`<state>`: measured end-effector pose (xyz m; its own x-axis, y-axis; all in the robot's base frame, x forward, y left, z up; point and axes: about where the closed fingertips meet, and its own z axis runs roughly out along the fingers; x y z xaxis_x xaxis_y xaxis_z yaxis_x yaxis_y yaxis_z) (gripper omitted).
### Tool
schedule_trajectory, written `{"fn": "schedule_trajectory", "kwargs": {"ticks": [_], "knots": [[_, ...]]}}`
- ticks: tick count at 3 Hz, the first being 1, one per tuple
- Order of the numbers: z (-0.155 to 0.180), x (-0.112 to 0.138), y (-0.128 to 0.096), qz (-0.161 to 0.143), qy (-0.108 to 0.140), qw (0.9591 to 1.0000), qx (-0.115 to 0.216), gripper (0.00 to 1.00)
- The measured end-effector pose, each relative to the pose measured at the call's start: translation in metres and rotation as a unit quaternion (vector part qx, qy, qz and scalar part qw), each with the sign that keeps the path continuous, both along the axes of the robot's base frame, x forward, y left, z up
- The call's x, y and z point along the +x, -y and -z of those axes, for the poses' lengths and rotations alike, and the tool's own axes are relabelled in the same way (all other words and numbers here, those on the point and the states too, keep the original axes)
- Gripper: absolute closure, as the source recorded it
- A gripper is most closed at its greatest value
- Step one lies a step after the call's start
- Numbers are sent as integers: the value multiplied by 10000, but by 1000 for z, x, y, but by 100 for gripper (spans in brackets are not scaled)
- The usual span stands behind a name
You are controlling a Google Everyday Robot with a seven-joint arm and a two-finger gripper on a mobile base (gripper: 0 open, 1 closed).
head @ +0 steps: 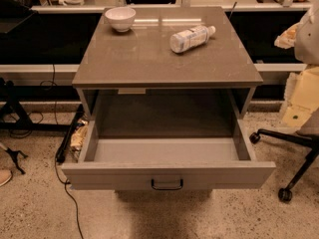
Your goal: Close top drawer
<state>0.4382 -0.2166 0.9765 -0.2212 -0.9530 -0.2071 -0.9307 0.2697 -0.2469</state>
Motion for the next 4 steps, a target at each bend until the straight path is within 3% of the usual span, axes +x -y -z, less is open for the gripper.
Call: {"fn": "schedule_trajectory", "kwargs": {"ticks": [1,2,3,4], "knots": [[0,0,0,3,-1,10000,3,0],[20,1,4,314,-148,9990,292,0],[68,-1,6,961,-674,9897,822,0],[112,-8,4,1497,-1163,9748,1179,0]]}}
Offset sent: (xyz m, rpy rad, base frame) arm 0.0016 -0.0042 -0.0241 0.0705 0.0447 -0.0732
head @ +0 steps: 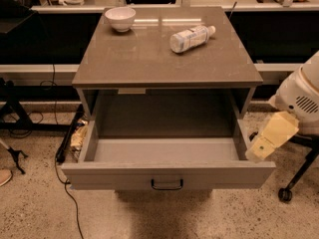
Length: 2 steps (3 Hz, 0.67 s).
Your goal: Close top drawer
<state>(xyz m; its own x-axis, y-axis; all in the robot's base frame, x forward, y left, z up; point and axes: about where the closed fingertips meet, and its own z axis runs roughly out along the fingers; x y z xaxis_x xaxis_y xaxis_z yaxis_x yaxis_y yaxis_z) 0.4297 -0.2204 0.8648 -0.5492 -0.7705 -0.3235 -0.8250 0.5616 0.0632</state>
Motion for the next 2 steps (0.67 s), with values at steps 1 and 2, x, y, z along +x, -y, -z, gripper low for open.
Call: {"fn": "schedule_trajectory", "kwargs": {"ticks": [1,2], "knots": [[36,-15,3,471,-392,9979,192,19],[72,-32,5,806,-658,9938,384,43]]}}
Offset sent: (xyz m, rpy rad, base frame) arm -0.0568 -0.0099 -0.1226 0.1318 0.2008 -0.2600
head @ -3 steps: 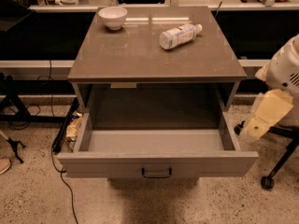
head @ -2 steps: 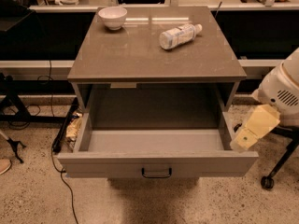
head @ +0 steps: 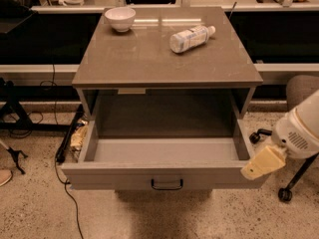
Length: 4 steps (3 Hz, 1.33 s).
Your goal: Close top drawer
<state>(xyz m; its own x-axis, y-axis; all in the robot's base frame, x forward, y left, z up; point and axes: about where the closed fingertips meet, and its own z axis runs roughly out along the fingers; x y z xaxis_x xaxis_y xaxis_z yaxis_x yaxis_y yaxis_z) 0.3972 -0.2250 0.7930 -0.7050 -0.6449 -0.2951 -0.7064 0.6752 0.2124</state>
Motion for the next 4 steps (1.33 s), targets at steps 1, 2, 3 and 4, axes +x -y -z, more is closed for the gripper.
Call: {"fn": "schedule_trajectory", "kwargs": {"ticks": [1,2,3,4], "knots": [[37,-10,-1,167,-208,9996,128,66],[36,-11,-3,144,-204,9996,114,96],[36,-11,-3,143,-205,9996,113,100],[63,-16,17,492,-344,9981,106,100]]}}
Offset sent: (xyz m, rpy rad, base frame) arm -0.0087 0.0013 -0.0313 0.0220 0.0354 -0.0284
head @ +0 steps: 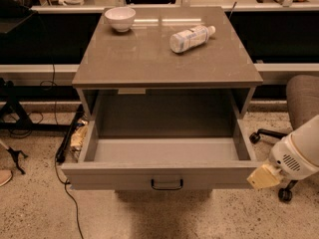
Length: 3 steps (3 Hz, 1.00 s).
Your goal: Close top drawer
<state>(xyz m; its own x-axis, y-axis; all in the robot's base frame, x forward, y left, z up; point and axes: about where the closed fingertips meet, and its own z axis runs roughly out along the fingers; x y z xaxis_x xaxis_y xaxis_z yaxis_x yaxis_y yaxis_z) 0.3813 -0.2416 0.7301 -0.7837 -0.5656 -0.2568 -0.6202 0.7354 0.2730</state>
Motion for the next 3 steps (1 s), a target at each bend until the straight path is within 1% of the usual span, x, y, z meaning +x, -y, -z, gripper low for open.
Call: {"fn": "schedule_trajectory", "kwargs": {"ticks": [1,2,3], "knots": [[39,-6,23,429,-172,9988,-170,100],[85,8,23,733,-169,9968,-277,100],[118,30,10,788,-87,9965,-249,100]]}}
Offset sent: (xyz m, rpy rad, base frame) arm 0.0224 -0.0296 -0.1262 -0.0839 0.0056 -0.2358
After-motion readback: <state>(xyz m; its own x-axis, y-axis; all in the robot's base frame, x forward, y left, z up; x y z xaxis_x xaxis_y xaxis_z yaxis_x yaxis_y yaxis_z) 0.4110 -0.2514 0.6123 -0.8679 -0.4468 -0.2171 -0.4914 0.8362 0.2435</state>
